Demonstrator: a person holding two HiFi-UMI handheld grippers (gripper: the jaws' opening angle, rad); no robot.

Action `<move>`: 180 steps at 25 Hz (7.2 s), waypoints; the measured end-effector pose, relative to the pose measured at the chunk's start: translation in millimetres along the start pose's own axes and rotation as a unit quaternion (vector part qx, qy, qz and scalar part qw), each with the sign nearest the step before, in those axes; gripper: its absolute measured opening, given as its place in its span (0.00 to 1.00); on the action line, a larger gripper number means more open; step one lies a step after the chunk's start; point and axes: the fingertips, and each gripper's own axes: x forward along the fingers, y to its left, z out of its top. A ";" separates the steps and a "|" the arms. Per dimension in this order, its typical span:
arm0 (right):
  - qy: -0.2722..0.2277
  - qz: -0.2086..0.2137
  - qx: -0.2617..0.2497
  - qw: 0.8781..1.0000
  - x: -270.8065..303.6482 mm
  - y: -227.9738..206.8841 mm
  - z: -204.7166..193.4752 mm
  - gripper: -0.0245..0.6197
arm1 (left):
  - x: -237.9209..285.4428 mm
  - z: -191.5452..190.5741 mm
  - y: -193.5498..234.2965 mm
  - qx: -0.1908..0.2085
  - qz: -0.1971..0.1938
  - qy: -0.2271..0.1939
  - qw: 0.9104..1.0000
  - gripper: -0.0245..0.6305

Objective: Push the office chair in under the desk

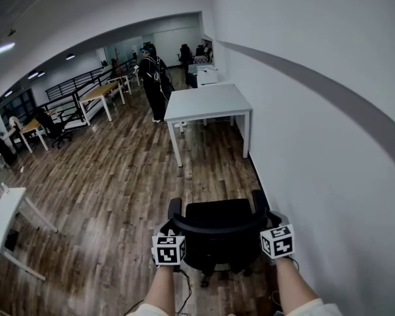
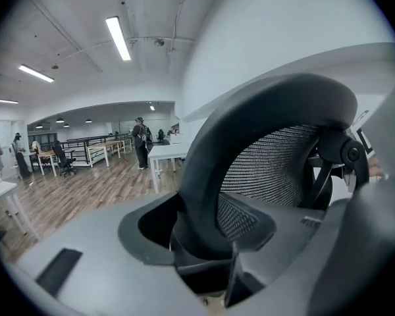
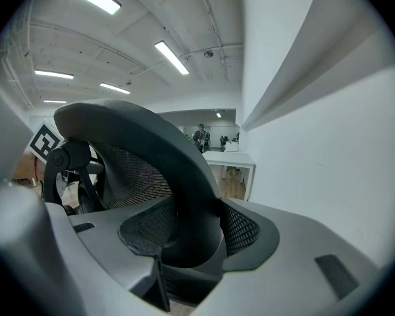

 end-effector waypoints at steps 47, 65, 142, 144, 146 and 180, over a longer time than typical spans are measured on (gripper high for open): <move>-0.001 -0.019 0.003 1.000 169.2 -56.7 54.7 0.38 | 170.4 65.5 56.4 0.002 -0.017 0.002 1.000 0.33; -0.014 -0.020 0.000 1.000 236.0 -77.3 85.3 0.38 | 237.4 98.3 81.3 0.009 -0.014 0.005 1.000 0.32; -0.014 -0.078 0.015 0.997 542.7 -176.6 196.3 0.35 | 549.0 230.6 190.0 0.011 -0.046 0.010 0.999 0.32; -0.012 -0.074 0.016 0.997 552.4 -178.8 199.8 0.36 | 557.6 234.7 193.9 0.011 -0.046 0.009 0.999 0.32; -0.011 -0.072 0.016 0.997 558.7 -181.3 202.2 0.36 | 564.4 237.0 195.4 0.010 -0.047 0.010 0.999 0.32; -0.019 -0.059 0.009 0.998 684.9 -248.9 244.9 0.36 | 692.5 298.1 212.1 0.005 -0.038 0.008 0.999 0.32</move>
